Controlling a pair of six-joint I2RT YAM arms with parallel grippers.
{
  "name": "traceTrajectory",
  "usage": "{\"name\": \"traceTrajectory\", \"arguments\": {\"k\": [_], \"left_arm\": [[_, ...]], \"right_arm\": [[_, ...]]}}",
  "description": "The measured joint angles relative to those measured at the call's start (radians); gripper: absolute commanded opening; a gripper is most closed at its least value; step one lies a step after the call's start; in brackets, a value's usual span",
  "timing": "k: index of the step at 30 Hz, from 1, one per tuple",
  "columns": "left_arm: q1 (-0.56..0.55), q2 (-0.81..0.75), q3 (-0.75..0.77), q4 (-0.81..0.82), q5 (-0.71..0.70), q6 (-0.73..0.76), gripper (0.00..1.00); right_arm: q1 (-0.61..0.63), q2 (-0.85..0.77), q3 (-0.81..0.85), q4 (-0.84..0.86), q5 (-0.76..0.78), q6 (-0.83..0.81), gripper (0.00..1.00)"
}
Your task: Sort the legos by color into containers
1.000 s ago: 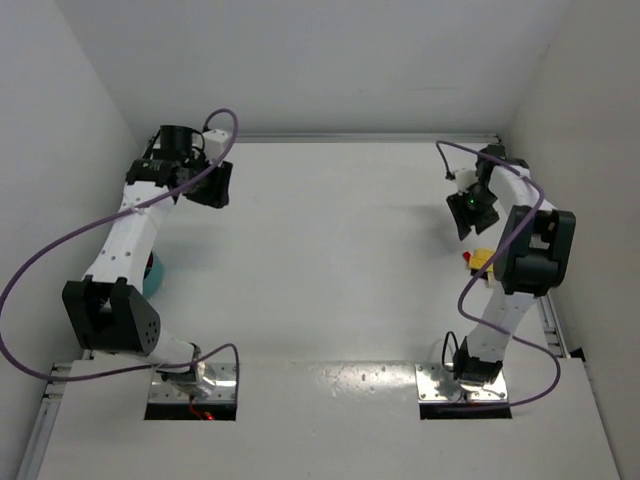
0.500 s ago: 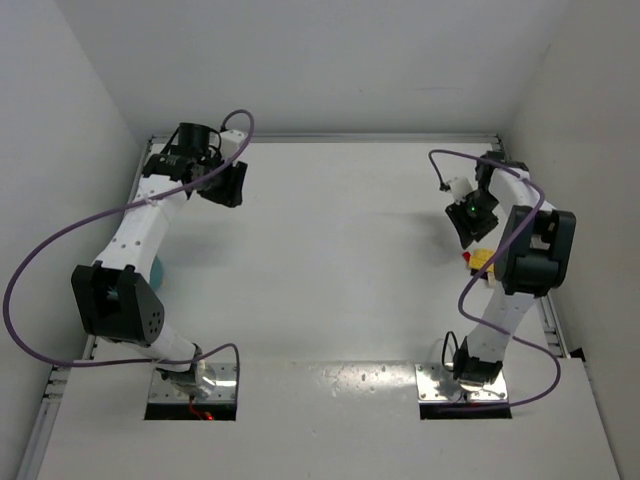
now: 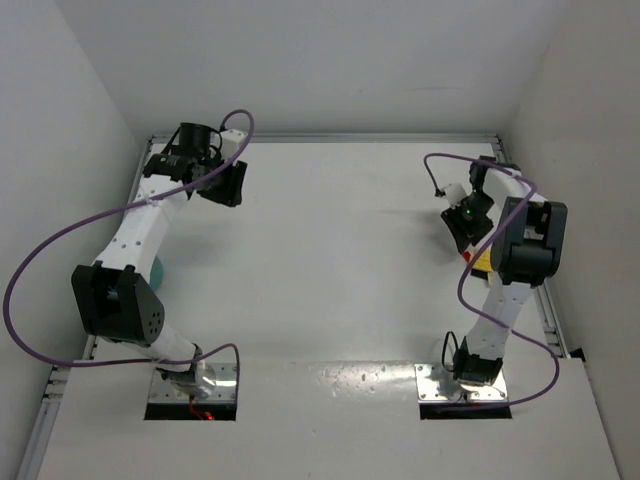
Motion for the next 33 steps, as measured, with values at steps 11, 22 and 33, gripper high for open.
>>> {"name": "traceTrajectory", "arguments": {"k": [11, 22, 33], "left_arm": [[0.000, 0.001, 0.000, 0.000, -0.018, -0.003, 0.53], [-0.007, 0.016, 0.000, 0.000, -0.035, -0.003, 0.53], [-0.007, 0.015, 0.000, 0.000, -0.040, -0.003, 0.53]], "right_arm": [[0.000, 0.010, -0.014, 0.008, 0.003, 0.000, 0.48], [0.000, 0.068, -0.014, 0.013, 0.016, -0.006, 0.42], [0.000, 0.068, -0.047, 0.016, 0.029, -0.026, 0.16]]}}
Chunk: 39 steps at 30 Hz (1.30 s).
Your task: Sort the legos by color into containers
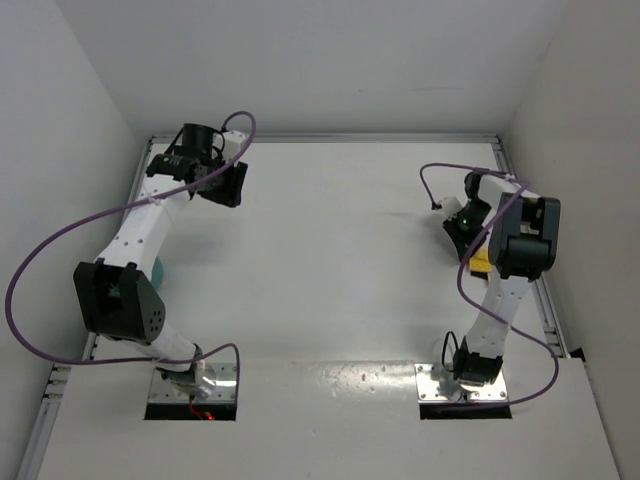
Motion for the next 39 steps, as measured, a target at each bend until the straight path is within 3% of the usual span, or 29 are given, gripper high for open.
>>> {"name": "traceTrajectory", "arguments": {"k": [5, 11, 15, 20, 26, 39], "left_arm": [[0.023, -0.046, -0.084, 0.069, 0.064, -0.008, 0.55], [0.122, -0.295, -0.332, 0.225, 0.300, -0.007, 0.65], [0.079, -0.397, -0.380, 0.322, 0.450, 0.026, 0.65], [-0.019, -0.407, -0.414, 0.410, 0.557, 0.077, 0.66], [-0.138, -0.404, -0.454, 0.488, 0.581, 0.139, 0.66], [-0.371, -0.392, -0.600, 0.728, 0.454, 0.212, 0.58]], "right_arm": [[0.008, 0.000, 0.055, -0.056, -0.093, 0.008, 0.11], [0.095, -0.004, 0.283, -0.145, -0.389, 0.098, 0.11], [0.222, -0.012, 0.373, -0.148, -0.602, 0.187, 0.09], [0.424, -0.006, 0.465, -0.138, -0.824, 0.293, 0.05], [0.550, 0.018, 0.559, -0.111, -0.989, 0.371, 0.05], [0.593, 0.034, 0.561, -0.069, -1.114, 0.469, 0.05]]}}
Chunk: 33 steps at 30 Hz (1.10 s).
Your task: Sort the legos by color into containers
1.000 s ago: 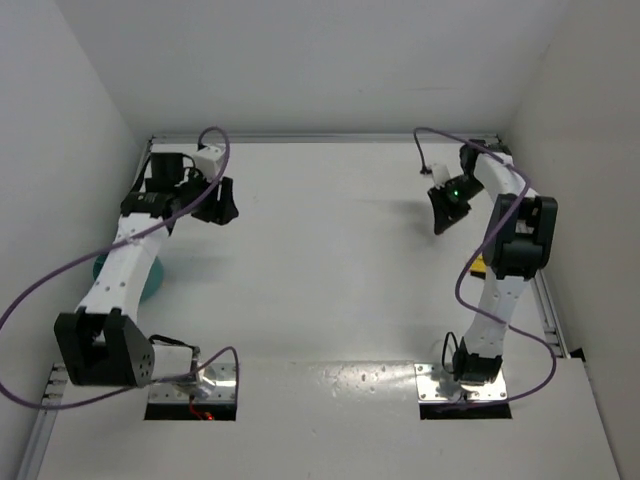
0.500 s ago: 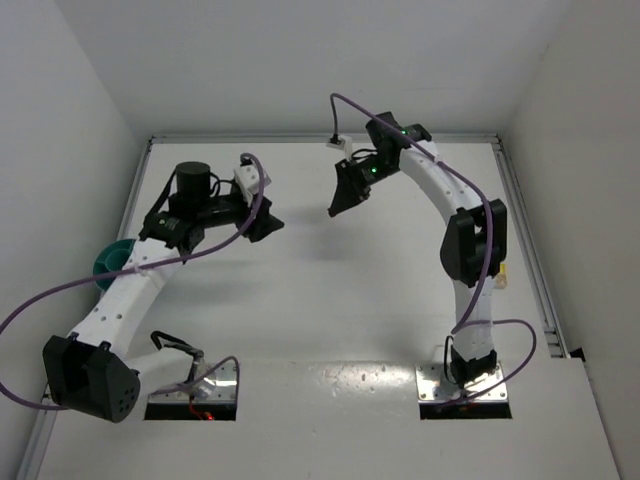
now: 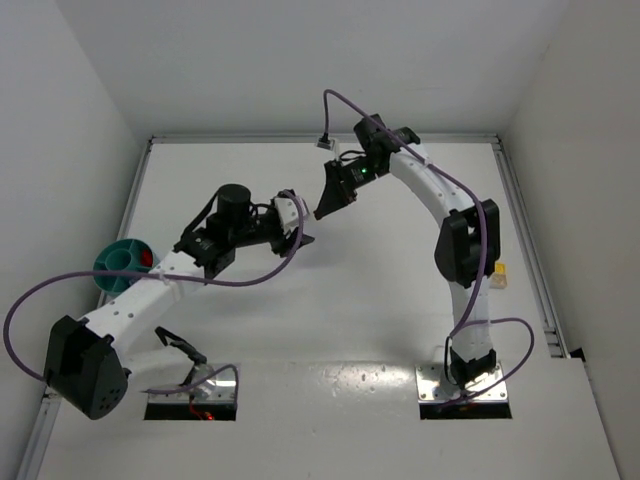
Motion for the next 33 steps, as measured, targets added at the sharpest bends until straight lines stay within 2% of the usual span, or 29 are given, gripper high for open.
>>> {"name": "traceTrajectory", "arguments": {"k": [3, 10, 17, 33], "left_arm": [[-0.028, 0.001, -0.006, 0.059, -0.059, 0.006, 0.52], [-0.098, 0.001, -0.031, 0.156, -0.236, 0.037, 0.54], [-0.107, 0.001, -0.038, 0.179, -0.320, 0.055, 0.56], [-0.106, 0.011, -0.042, 0.169, -0.288, 0.107, 0.56]], "right_arm": [[0.004, 0.000, -0.001, 0.005, -0.019, 0.007, 0.05], [0.006, 0.000, -0.008, 0.006, -0.047, 0.019, 0.05], [0.013, 0.000, -0.008, 0.005, -0.055, 0.021, 0.05], [0.043, 0.000, 0.001, -0.003, -0.023, -0.005, 0.05]]}}
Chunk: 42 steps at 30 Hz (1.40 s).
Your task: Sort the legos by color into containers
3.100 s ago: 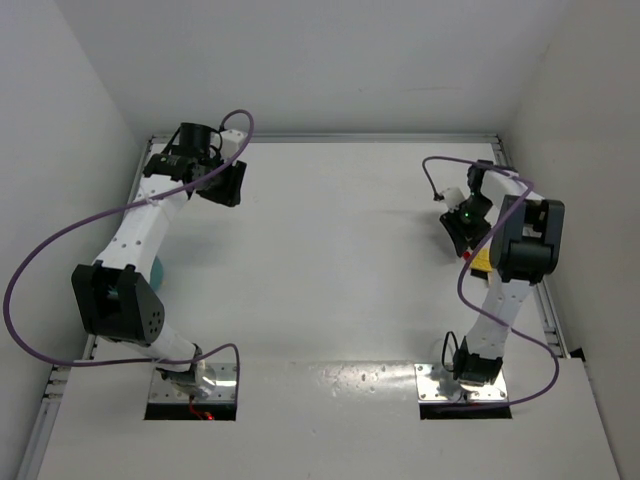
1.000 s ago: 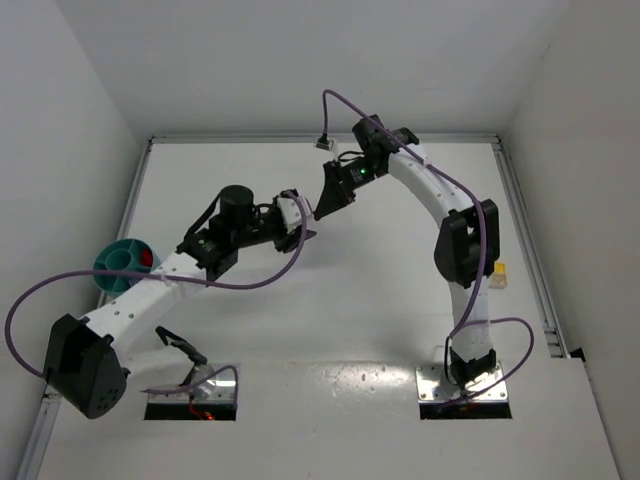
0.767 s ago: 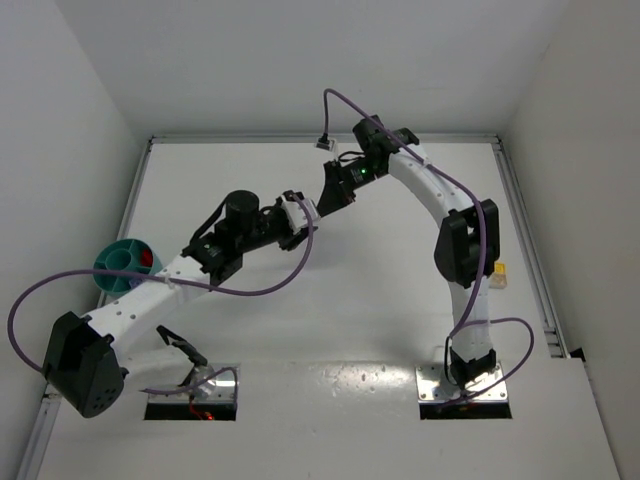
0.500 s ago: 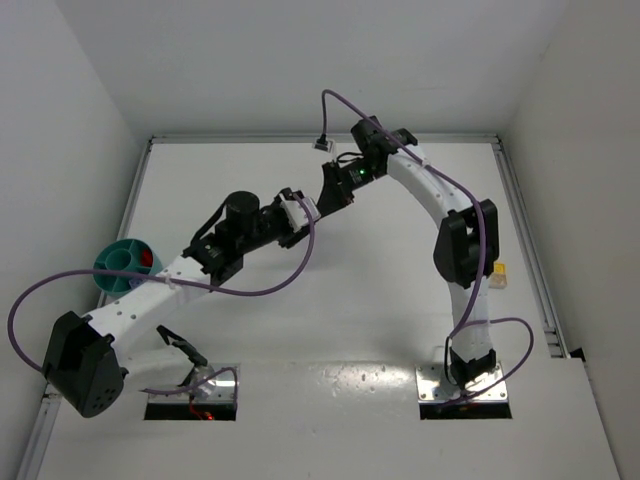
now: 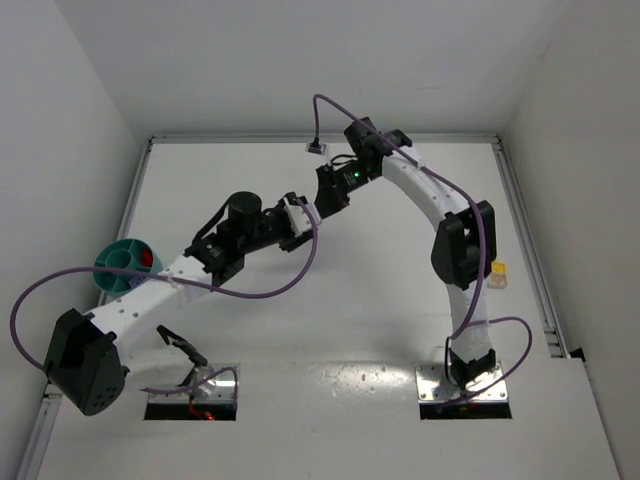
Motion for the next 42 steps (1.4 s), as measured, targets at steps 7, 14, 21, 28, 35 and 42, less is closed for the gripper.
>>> {"name": "traceTrajectory", "arguments": {"k": [7, 14, 21, 28, 35, 42], "left_arm": [[0.003, 0.013, 0.000, -0.018, 0.050, -0.001, 0.54], [0.005, 0.034, 0.001, -0.009, 0.040, -0.005, 0.31], [0.004, 0.043, 0.005, -0.008, 0.017, -0.012, 0.14], [0.017, 0.036, 0.006, -0.072, -0.002, -0.018, 0.11], [0.097, -0.058, 0.013, -0.225, -0.077, -0.061, 0.11], [0.264, -0.065, 0.182, -0.482, -0.290, -0.150, 0.14]], "right_arm": [[0.024, 0.000, 0.007, -0.014, 0.009, -0.014, 0.05], [0.020, 0.000, 0.007, -0.027, 0.032, -0.025, 0.05], [0.015, 0.000, 0.007, -0.022, 0.039, -0.026, 0.24], [-0.008, -0.001, 0.007, -0.006, 0.089, -0.006, 0.61], [-0.123, -0.001, 0.053, 0.000, 0.199, -0.017, 0.62], [-0.194, -0.002, 0.013, -0.021, 0.364, -0.102, 0.62]]}}
